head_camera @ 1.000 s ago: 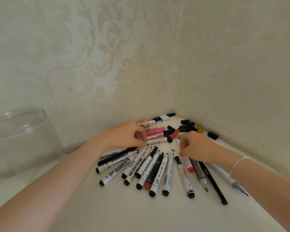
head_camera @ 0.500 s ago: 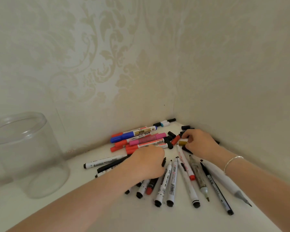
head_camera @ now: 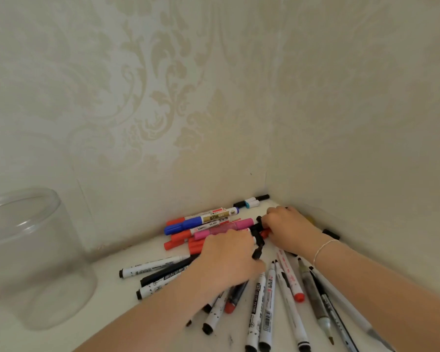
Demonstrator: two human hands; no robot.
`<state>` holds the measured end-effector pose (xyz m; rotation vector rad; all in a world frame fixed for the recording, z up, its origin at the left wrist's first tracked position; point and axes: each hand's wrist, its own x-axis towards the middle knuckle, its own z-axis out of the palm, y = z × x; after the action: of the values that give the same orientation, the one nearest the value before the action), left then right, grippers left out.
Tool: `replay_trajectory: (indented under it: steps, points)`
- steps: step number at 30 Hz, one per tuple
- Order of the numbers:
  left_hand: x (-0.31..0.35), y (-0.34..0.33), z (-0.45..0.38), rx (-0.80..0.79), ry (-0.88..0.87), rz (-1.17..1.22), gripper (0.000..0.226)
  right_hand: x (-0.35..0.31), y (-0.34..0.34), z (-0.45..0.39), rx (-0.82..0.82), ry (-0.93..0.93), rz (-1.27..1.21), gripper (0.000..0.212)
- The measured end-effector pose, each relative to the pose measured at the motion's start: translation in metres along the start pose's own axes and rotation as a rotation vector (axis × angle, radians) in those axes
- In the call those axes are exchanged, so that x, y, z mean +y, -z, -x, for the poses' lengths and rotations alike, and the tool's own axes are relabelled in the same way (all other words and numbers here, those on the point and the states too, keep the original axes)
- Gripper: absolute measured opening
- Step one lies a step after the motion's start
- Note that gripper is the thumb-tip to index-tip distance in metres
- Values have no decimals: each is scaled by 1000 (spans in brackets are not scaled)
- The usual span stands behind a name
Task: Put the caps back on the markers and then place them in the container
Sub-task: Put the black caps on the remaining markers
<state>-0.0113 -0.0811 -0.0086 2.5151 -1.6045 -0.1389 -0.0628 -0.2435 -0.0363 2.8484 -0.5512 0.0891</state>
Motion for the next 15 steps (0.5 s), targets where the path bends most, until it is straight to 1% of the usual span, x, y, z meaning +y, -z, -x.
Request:
replay_trajectory:
  steps: [2, 5, 7, 8, 9, 10, 12, 13, 15]
  points:
    - [-7, 9, -8, -63, 41, 217, 30, 2, 0, -1, -12, 16, -1, 25]
    - [-20, 23, -21, -205, 79, 623, 21, 3, 2, 0, -31, 50, 34, 21]
    - [-25, 29, -25, -324, 59, 859, 15, 6, 7, 0, 6, 52, 24, 18]
    - [-27, 33, -27, -362, 35, 929, 11, 9, 11, 1, 48, 18, -52, 17]
    - [-30, 36, -28, -374, 17, 970, 10, 13, 17, 1, 102, -54, -201, 15]
    - [-33, 39, -29, -372, 5, 1005, 11, 16, 25, 2, 168, -154, -401, 13]
    - [-42, 42, -31, -353, 4, 1060, 10, 21, 45, 6, 293, -346, -906, 10]
    - [-45, 42, -32, -339, 10, 1084, 11, 23, 54, 8, 324, -392, -1162, 14]
    - [-52, 43, -34, -310, 22, 1117, 15, 23, 68, 14, 317, -381, -1572, 25]
